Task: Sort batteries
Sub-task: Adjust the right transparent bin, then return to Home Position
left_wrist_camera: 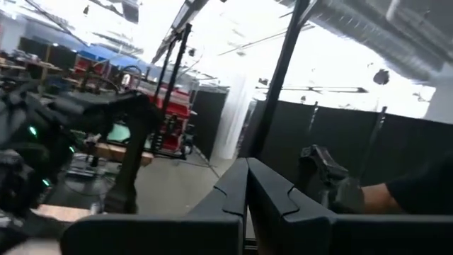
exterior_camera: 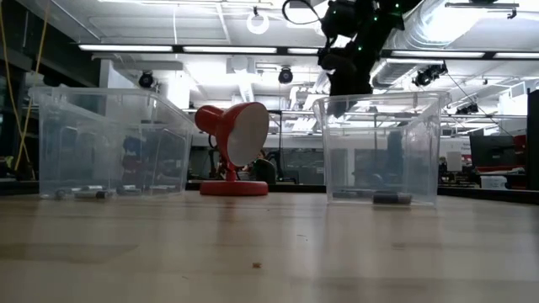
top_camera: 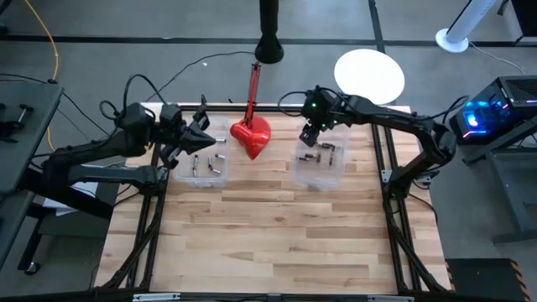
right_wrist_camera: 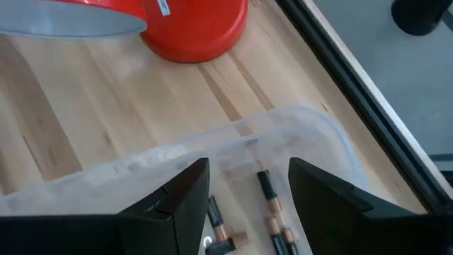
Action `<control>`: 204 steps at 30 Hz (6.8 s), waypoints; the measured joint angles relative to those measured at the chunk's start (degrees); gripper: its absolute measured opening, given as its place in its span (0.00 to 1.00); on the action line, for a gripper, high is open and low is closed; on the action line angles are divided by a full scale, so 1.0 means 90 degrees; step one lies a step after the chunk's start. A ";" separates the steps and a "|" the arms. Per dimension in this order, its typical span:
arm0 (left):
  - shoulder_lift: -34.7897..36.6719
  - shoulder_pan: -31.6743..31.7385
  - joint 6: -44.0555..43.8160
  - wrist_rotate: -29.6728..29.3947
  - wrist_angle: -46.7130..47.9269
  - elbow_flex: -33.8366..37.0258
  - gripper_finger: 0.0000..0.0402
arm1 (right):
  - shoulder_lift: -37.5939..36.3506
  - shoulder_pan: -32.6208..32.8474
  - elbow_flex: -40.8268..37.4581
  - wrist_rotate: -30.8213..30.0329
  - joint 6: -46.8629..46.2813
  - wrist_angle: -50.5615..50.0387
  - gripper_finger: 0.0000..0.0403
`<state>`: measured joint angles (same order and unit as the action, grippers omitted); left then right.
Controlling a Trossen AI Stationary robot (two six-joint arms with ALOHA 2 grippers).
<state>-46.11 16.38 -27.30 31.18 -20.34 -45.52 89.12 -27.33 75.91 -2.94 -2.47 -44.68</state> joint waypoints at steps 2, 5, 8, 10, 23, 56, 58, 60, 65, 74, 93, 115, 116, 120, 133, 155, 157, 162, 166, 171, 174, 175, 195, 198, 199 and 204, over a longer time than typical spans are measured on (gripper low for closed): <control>0.0077 -0.0071 -0.0086 -0.0002 -0.0252 0.0254 0.00 | -0.0120 0.0010 0.0060 0.0013 -0.0005 -0.0138 0.47; 0.0209 -0.0174 -0.0130 -0.0153 -0.0664 0.0768 0.00 | -0.0490 0.0090 0.0062 0.0118 -0.0229 -0.0235 0.47; 0.0237 -0.0228 -0.0289 -0.0626 -0.1637 0.1456 0.00 | -0.0958 0.0288 0.0065 0.0146 -0.0693 -0.0324 0.47; 0.0228 -0.0225 -0.0448 -0.0948 -0.2498 0.1942 0.00 | -0.1309 0.0494 0.0065 0.0132 -0.1095 -0.0325 0.47; 0.0294 -0.0735 -0.1475 -0.3215 -0.5746 0.4808 0.00 | -0.2450 0.2304 0.0077 -0.1447 -0.3142 -0.0287 0.47; 0.0777 -0.2026 0.0651 -0.3971 0.0495 0.3138 0.00 | -0.4926 0.4510 -0.3470 -0.2392 -0.5231 0.1855 0.47; 0.0784 -0.2137 0.0743 -0.4347 0.0225 0.3138 0.00 | -0.5062 0.4507 -0.3549 -0.2493 -0.5361 0.1852 0.47; 0.0783 -0.2251 0.0901 -0.4603 0.0022 0.3138 0.00 | -0.5173 0.4505 -0.3534 -0.2604 -0.5370 0.1860 0.47; 0.0795 -0.2469 0.1104 -0.4694 -0.0387 0.3306 0.00 | -0.5364 0.4498 -0.3284 -0.2891 -0.5287 0.1860 0.47; 0.1234 -0.2443 0.1386 -0.4671 -0.3009 0.4723 0.00 | -0.5408 0.4498 -0.2775 -0.3312 -0.5169 0.1857 0.47; 0.2510 -0.2289 0.1055 -0.4524 -0.1235 0.4989 0.00 | -0.5408 0.4500 -0.3280 -0.3162 -0.4374 0.2053 0.45; 0.2501 -0.2289 0.1053 -0.4527 -0.1194 0.4989 0.00 | -0.8607 0.4495 -0.8179 -0.2373 -0.2015 0.6730 0.00; 0.2501 -0.2289 0.1053 -0.4527 -0.1192 0.4989 0.00 | -0.8673 0.4495 -0.8309 -0.2290 -0.2008 0.6853 0.00; 0.2501 -0.2289 0.1053 -0.4527 -0.1191 0.4989 0.00 | -0.8747 0.4486 -0.8370 -0.1852 -0.1824 0.6498 0.00; 0.2499 -0.2287 0.1053 -0.4527 -0.1187 0.4986 0.00 | -0.8502 0.4285 -0.8319 -0.2644 -0.1026 0.5466 0.00; 0.2501 -0.2287 0.1053 -0.4529 -0.1187 0.4984 0.00 | -0.8497 0.4286 -0.8328 -0.2613 -0.1050 0.5498 0.00; 0.2501 -0.2287 0.1053 -0.4529 -0.1187 0.4984 0.00 | -0.8497 0.4286 -0.8331 -0.2613 -0.1050 0.5496 0.00; 0.2499 -0.2287 0.1053 -0.4529 -0.1187 0.4984 0.00 | -0.8497 0.4286 -0.8331 -0.2611 -0.1050 0.5493 0.00; 0.2501 -0.2287 0.1053 -0.4529 -0.1187 0.4984 0.00 | -0.8497 0.4286 -0.8331 -0.2611 -0.1050 0.5493 0.00; 0.2499 -0.2287 0.1053 -0.4529 -0.1187 0.4984 0.00 | -0.8495 0.4286 -0.8333 -0.2608 -0.1050 0.5493 0.00; 0.2501 -0.2287 0.1053 -0.4529 -0.1187 0.4984 0.00 | -0.8495 0.4286 -0.8333 -0.2608 -0.1050 0.5493 0.00; 0.2500 -0.2287 0.1053 -0.4529 -0.1187 0.4984 0.00 | -0.8495 0.4286 -0.8333 -0.2608 -0.1048 0.5493 0.00; 0.2501 -0.2287 0.1053 -0.4529 -0.1187 0.4984 0.00 | -0.8495 0.4286 -0.8336 -0.2606 -0.1048 0.5491 0.00; 0.2499 -0.2287 0.1053 -0.4529 -0.1187 0.4984 0.00 | -0.8495 0.4286 -0.8336 -0.2606 -0.1048 0.5493 0.00; 0.2499 -0.2287 0.1053 -0.4529 -0.1187 0.4984 0.00 | -0.8495 0.4286 -0.8336 -0.2606 -0.1049 0.5491 0.00; 0.2500 -0.2287 0.1053 -0.4528 -0.1187 0.4984 0.00 | -0.8492 0.4286 -0.8336 -0.2606 -0.1048 0.5491 0.00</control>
<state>-23.60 -4.21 -17.82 -9.58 -31.03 -0.67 12.69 11.25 0.89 -26.39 -11.90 4.73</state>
